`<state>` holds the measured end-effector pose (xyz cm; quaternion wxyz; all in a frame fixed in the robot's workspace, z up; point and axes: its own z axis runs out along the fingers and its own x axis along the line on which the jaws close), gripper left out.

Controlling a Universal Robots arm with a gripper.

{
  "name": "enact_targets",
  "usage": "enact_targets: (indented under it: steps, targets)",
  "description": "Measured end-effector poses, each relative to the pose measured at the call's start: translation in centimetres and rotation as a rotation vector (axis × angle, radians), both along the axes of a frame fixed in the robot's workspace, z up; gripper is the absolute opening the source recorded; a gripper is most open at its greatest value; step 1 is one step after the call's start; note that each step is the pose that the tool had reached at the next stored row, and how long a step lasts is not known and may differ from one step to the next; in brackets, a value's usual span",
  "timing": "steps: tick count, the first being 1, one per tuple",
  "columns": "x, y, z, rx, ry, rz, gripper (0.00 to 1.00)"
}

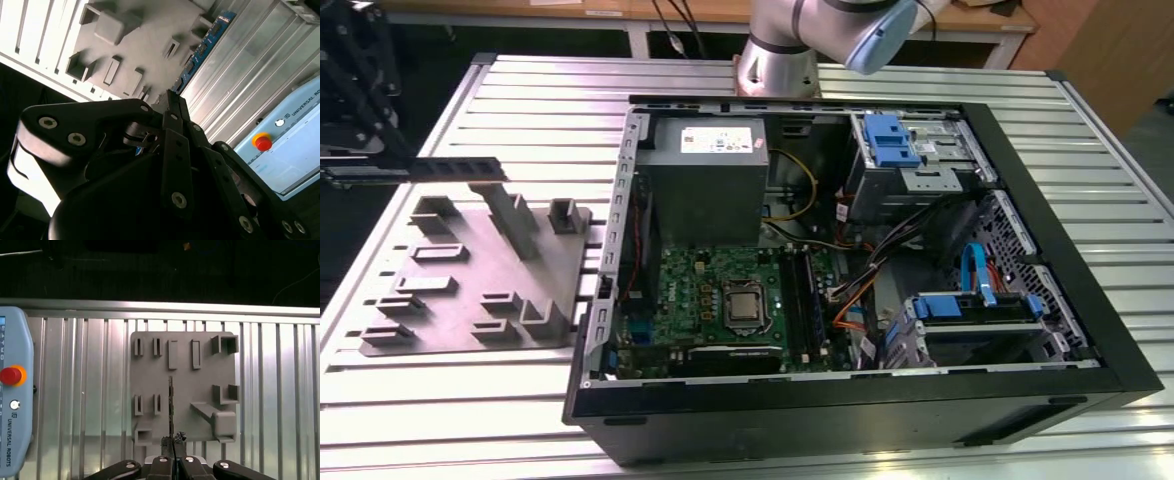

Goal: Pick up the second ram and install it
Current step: 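Pick up the second ram and move it above second insertion slot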

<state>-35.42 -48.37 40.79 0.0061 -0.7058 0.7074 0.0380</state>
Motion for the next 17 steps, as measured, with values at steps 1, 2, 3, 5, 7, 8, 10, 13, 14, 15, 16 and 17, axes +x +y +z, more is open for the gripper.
enact_targets:
  steps: [1,2,3,5,7,8,10,13,14,15,16,17]
  targets:
    - [0.4,0.00,-0.01,0.0001,-0.0001,0.000,0.12]
    - [0.8,0.00,0.00,-0.0001,0.0001,0.000,0.12]
    - [1.3,0.00,-0.01,0.0000,0.0000,0.000,0.12]
    - [2.2,0.00,-0.02,0.0001,-0.0001,0.000,0.12]
    - [3.0,0.00,-0.03,-0.0001,0.0001,0.000,0.12]
    - [3.5,0.00,-0.04,0.0000,0.0000,0.000,0.12]
    - [4.4,0.00,-0.08,0.0000,0.0001,0.000,0.12]
    - [5.7,0.00,-0.15,0.0000,0.0006,0.000,0.12]
    - [6.2,0.00,-0.18,0.0000,0.0009,0.000,0.12]
    - [6.7,0.00,-0.21,-0.0001,0.0012,0.000,0.12]
    - [7.1,0.00,-0.24,-0.0001,0.0015,0.000,0.12]
    - [7.6,0.00,-0.28,0.0000,0.0017,0.000,0.12]
